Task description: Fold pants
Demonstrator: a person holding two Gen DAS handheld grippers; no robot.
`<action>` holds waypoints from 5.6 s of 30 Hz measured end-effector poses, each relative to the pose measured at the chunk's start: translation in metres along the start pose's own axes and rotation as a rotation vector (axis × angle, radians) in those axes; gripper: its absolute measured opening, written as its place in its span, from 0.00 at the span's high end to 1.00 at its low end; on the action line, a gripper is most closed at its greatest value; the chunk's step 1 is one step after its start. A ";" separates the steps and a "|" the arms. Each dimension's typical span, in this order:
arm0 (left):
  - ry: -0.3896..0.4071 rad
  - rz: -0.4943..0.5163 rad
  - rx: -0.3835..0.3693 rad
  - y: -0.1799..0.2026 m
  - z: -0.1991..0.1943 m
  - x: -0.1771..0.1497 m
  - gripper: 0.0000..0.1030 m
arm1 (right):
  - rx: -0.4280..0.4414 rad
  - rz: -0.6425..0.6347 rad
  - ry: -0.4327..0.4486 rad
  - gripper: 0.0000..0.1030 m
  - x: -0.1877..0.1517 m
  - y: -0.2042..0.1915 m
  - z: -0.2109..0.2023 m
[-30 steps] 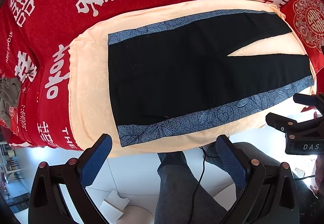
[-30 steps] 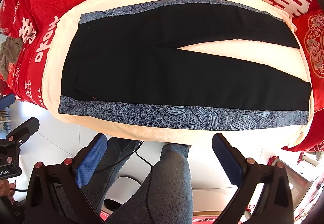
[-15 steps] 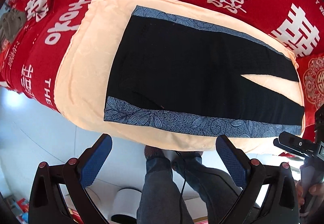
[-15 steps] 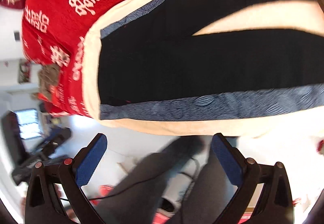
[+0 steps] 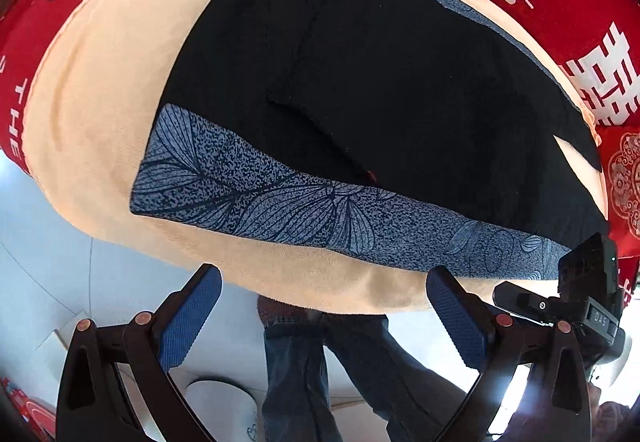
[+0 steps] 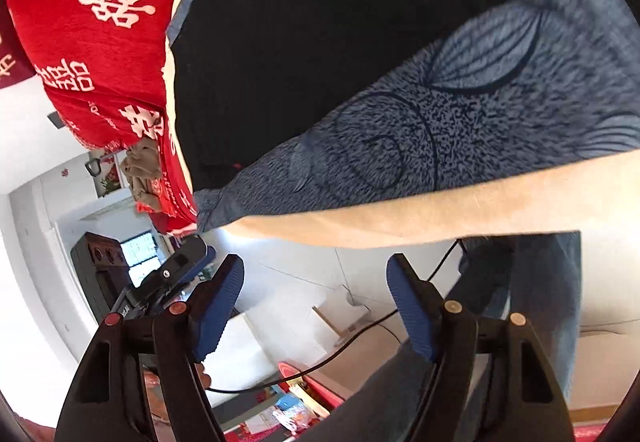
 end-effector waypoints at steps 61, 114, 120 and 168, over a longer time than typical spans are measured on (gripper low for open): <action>0.360 -0.067 -0.094 0.058 -0.115 0.262 0.75 | -0.233 -0.287 0.203 0.92 0.224 -0.153 -0.220; 0.094 0.157 0.227 0.236 -0.016 0.171 0.21 | -0.382 -0.246 0.210 0.51 0.172 -0.078 -0.247; 0.033 0.360 0.146 0.325 0.007 0.123 0.21 | -0.384 -0.115 0.292 0.51 0.106 -0.024 -0.280; -0.152 0.527 -0.212 0.495 0.052 0.045 0.64 | 0.152 -0.063 0.470 0.97 -0.036 0.079 -0.371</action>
Point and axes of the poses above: each gripper's, at about its wrist camera, not at the fingertips, and z roughly the way its jaws point, y to its right, x to its top, the point moved 7 cm from there along z, roughly the way its jaws point, and after that the axes turned 15 degrees about -y, right-handed, at the moved point
